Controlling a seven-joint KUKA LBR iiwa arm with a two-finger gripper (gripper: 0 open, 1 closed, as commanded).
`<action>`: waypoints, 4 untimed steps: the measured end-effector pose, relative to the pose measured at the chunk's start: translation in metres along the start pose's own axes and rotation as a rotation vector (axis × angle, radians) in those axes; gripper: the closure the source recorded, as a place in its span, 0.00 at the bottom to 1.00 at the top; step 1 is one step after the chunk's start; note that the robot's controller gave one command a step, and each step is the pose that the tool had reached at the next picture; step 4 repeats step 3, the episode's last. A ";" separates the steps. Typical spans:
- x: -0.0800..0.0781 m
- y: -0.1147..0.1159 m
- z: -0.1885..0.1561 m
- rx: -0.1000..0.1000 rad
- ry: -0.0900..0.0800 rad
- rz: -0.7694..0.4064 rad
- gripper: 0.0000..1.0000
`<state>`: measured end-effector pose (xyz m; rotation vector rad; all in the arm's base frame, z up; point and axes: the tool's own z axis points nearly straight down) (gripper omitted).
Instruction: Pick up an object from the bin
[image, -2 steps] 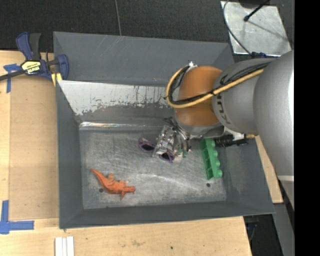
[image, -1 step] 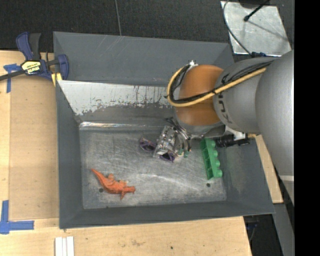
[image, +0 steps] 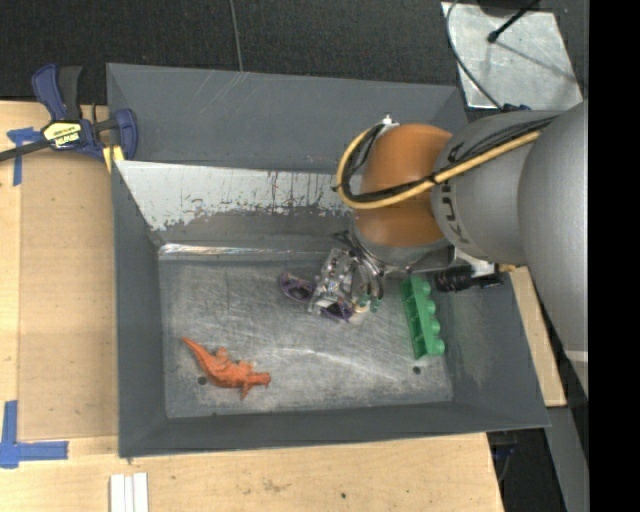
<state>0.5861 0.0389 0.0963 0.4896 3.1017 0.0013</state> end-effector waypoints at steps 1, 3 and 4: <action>0.001 -0.001 -0.015 0.002 0.005 0.000 1.00; 0.000 0.000 -0.051 0.000 -0.001 -0.001 1.00; 0.000 0.000 -0.051 0.000 -0.001 -0.001 1.00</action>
Offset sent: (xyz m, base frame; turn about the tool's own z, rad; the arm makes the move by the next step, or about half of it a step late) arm 0.0000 0.0000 0.0277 0.0000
